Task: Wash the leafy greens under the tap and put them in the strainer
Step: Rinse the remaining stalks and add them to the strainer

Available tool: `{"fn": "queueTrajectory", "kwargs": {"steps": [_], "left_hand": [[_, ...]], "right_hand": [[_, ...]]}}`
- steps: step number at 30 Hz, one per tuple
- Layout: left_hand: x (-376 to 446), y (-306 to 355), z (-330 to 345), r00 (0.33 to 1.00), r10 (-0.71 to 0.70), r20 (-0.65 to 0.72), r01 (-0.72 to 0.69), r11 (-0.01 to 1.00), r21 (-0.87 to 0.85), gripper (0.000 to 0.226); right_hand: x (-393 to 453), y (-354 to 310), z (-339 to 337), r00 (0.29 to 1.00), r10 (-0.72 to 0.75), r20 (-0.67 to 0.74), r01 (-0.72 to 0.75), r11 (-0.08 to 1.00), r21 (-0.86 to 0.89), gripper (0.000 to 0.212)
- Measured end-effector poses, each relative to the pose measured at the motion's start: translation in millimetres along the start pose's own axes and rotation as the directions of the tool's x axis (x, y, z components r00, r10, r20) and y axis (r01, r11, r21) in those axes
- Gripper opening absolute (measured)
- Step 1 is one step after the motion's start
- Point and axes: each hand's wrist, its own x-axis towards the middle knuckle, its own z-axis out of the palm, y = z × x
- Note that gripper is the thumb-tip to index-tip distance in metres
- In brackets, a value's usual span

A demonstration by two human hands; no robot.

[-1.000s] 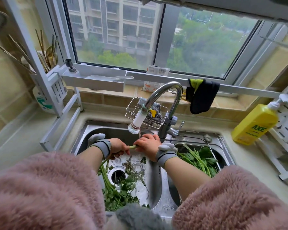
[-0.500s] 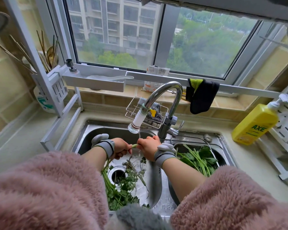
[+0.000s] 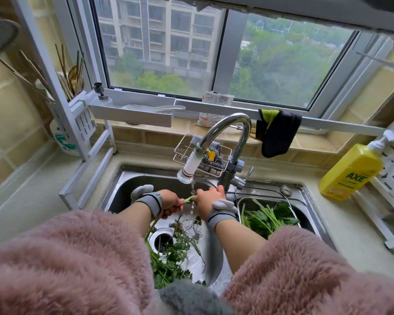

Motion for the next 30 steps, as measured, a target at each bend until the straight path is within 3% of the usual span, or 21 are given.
{"fn": "queueTrajectory", "kwargs": {"steps": [8, 14, 19, 21, 23, 27, 30], "left_hand": [[-2.6, -2.4, -4.3, 0.994, 0.041, -0.104, -0.041, 0.999, 0.000, 0.043], [0.0, -9.4, -3.2, 0.989, 0.006, -0.148, 0.009, 0.995, 0.098, 0.030], [3.3, -11.4, -15.7, 0.907, 0.164, -0.387, -0.133, 0.985, 0.107, 0.035], [1.8, -4.1, -9.8, 0.903, 0.241, -0.355, -0.211, 0.970, 0.123, 0.033], [2.2, 2.2, -2.7, 0.924, 0.269, -0.271, -0.241, 0.962, 0.131, 0.015], [5.9, 0.6, -0.4, 0.938, 0.238, -0.254, -0.220, 0.971, 0.098, 0.032], [7.3, 4.9, 1.1, 0.937, 0.233, -0.259, -0.192, 0.966, 0.174, 0.033]], "right_hand": [[6.9, 1.3, 5.1, 0.996, 0.082, 0.034, -0.087, 0.976, 0.198, 0.015], [15.1, 11.1, 19.3, 0.993, 0.109, 0.051, -0.117, 0.971, 0.207, 0.011], [9.4, 17.8, 17.1, 0.998, -0.029, 0.055, 0.015, 0.971, 0.237, 0.011], [8.3, 11.9, 12.7, 0.996, -0.086, 0.018, 0.079, 0.966, 0.246, 0.015], [13.0, 8.4, 12.6, 0.993, -0.114, -0.024, 0.117, 0.961, 0.252, 0.018], [21.9, 6.5, 17.1, 0.991, -0.125, -0.044, 0.132, 0.963, 0.237, 0.013], [21.3, 6.3, 15.6, 0.987, -0.134, -0.090, 0.149, 0.972, 0.184, 0.009]]}}
